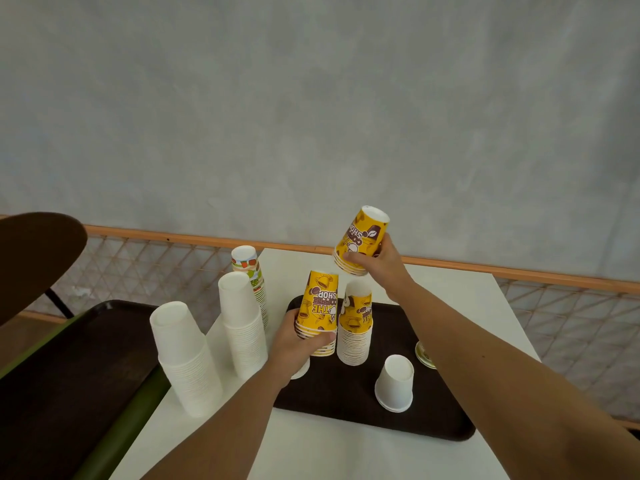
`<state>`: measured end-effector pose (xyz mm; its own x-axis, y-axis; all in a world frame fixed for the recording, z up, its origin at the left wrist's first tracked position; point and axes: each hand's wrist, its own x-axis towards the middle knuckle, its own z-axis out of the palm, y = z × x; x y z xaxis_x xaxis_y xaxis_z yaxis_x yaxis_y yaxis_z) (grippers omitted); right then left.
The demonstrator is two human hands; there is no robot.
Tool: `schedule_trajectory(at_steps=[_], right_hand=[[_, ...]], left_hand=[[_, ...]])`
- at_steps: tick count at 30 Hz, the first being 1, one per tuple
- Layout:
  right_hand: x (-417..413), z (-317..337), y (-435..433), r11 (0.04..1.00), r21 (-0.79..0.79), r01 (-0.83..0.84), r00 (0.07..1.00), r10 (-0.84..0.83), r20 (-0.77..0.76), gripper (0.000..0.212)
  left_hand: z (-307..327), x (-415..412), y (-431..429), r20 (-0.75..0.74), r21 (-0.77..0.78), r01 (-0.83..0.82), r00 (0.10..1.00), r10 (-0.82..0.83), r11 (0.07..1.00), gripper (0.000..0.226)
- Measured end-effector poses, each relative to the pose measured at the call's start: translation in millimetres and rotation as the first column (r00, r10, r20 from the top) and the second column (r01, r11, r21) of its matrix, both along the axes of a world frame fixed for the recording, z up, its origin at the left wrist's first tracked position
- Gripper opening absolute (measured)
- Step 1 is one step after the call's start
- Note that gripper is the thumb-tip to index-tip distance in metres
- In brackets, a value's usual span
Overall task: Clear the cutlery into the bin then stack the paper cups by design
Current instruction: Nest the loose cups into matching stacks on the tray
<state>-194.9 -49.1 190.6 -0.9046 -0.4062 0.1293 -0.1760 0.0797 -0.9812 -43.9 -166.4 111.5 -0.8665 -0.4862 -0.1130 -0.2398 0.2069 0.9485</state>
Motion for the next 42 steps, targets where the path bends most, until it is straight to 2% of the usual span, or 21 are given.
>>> schedule_trajectory(at_steps=[7, 13, 20, 24, 27, 32, 34, 38, 42], right_hand=[[-3, -37, 4, 0.955, 0.296, 0.033, 0.999, -0.022, -0.041, 0.072], [-2, -53, 8, 0.927, 0.374, -0.032, 0.999, 0.017, 0.044, 0.070], [0, -39, 8, 0.922, 0.388, -0.003, 0.999, 0.019, -0.039, 0.071], [5, -22, 6, 0.957, 0.283, 0.059, 0.987, -0.013, -0.162, 0.062], [13, -10, 2, 0.969, 0.245, 0.019, 0.973, 0.039, -0.228, 0.060], [26, 0, -9, 0.890, 0.389, -0.237, 0.955, 0.287, -0.075, 0.077], [30, -1, -11, 0.854, 0.410, -0.320, 0.934, 0.358, -0.017, 0.075], [33, -1, -11, 0.849, 0.341, -0.403, 0.910, 0.410, 0.054, 0.062], [34, 2, -12, 0.879, 0.296, -0.373, 0.926, 0.373, 0.059, 0.059]], left_hand=[[-2, 0, -4, -0.003, 0.011, -0.046, 0.999, 0.046, 0.999, 0.071], [-1, -3, -6, -0.011, 0.020, -0.061, 0.998, 0.061, 0.998, 0.068], [-2, -9, -3, -0.006, 0.014, -0.054, 0.999, 0.054, 0.998, 0.070], [3, -12, -1, -0.020, 0.011, -0.048, 0.999, 0.048, 0.999, 0.070], [12, -14, 3, -0.035, 0.052, -0.049, 0.998, 0.051, 0.997, 0.067], [28, -19, 8, -0.070, 0.058, -0.053, 0.996, 0.057, 0.997, 0.065], [33, -20, 9, -0.091, 0.063, -0.043, 0.995, 0.049, 0.997, 0.066], [39, -18, 11, -0.121, 0.047, -0.010, 0.993, 0.016, 0.999, 0.069], [39, -13, 11, -0.110, -0.001, 0.014, 0.994, -0.014, 1.000, 0.075]])
